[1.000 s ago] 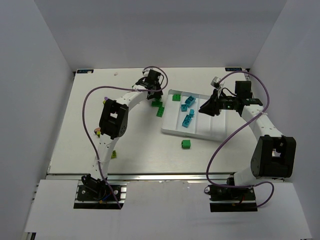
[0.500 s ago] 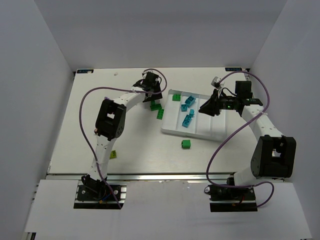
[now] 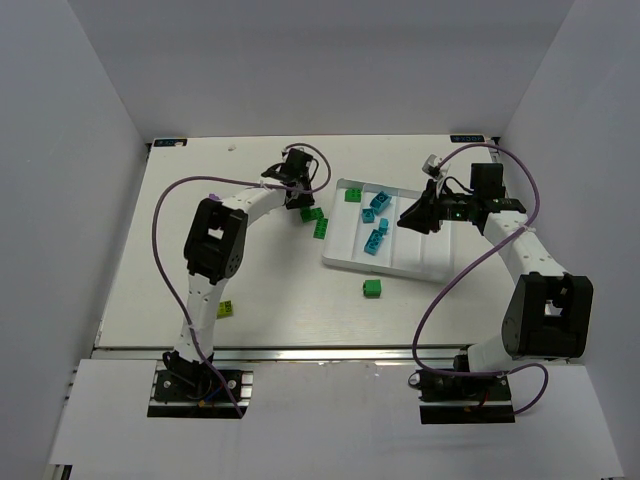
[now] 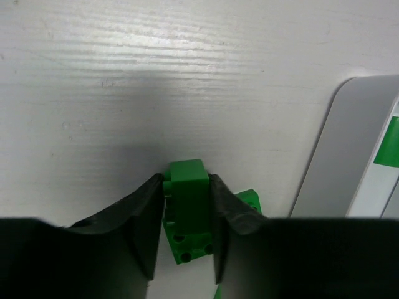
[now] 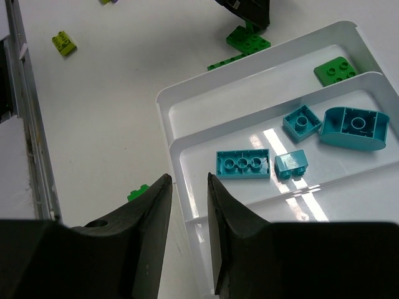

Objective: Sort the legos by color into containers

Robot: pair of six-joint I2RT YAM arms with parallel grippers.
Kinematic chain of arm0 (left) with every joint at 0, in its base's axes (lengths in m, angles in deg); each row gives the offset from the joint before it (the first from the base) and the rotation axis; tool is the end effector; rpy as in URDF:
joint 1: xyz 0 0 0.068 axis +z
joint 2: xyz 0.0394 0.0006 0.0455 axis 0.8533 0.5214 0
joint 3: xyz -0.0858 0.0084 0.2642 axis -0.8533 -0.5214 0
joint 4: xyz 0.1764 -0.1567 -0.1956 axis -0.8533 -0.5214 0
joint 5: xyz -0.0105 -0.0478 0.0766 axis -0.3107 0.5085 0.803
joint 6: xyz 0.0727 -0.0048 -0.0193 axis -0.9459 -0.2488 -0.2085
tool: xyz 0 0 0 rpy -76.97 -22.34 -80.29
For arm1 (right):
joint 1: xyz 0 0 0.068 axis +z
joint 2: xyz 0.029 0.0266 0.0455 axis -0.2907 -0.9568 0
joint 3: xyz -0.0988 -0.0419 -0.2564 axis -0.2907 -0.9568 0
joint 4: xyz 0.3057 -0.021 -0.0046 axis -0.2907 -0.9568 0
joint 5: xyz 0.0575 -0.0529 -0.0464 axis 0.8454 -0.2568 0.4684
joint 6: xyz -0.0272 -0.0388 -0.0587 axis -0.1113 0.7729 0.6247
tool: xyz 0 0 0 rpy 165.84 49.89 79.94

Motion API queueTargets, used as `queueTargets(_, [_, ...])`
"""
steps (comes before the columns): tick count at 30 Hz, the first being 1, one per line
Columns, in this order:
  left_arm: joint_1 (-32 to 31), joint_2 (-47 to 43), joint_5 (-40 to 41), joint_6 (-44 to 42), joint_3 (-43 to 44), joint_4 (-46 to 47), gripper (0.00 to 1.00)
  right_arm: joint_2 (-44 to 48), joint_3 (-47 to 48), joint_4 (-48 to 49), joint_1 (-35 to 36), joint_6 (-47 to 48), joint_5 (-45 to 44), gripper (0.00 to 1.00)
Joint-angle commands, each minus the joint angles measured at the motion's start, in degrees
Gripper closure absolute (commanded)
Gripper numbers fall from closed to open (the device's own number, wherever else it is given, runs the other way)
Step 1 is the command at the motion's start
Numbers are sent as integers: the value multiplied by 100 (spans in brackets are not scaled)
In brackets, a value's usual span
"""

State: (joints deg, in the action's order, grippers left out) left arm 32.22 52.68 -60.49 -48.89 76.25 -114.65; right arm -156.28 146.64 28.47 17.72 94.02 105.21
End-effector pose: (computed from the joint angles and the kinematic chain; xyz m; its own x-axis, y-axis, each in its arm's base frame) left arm 0.5090 -0.2410 0.1145 -0.8108 -0.1355 -0.5694 -0.0441 0.9842 -0.1715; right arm 0.3620 0.0603 0.2544 -0.2856 -0.2468 -0.9260 -0.8924 0.4208 0.1630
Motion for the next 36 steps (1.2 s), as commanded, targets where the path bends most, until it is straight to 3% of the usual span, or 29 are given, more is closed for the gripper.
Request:
queueTargets(1, [-11, -245, -34, 27, -269, -494, 60, 157, -36, 82, -20, -5, 132, 65])
queueTargets(4, [-19, -508, 1, 36, -349, -275, 78, 174, -28, 56, -20, 3, 114, 65])
queueTargets(7, [-19, -921, 89, 28, -472, -64, 89, 209, -10, -49, -20, 74, 79, 65])
queueTargets(9, [-19, -1132, 20, 10, -516, 59, 90, 227, -28, -111, -12, 109, 79, 65])
queueTargets(13, [-72, -1703, -1276, -25, -726, 804, 90, 244, -54, -190, -20, 126, 35, 66])
queueTargets(16, [-282, -1775, -1650, -60, -745, 948, 90, 244, -107, -199, -12, 162, -9, 69])
queueTargets(25, [-819, -1081, -1625, -148, -183, 694, 81, 279, -107, -515, -20, 433, -167, 74])
queueTargets(31, [-925, -641, -1150, -157, 283, 456, 54, 306, -142, -630, -12, 548, -237, 68])
queueTargets(36, [-925, -440, -755, -192, 573, 245, 47, 271, -151, -761, -12, 662, -290, 67])
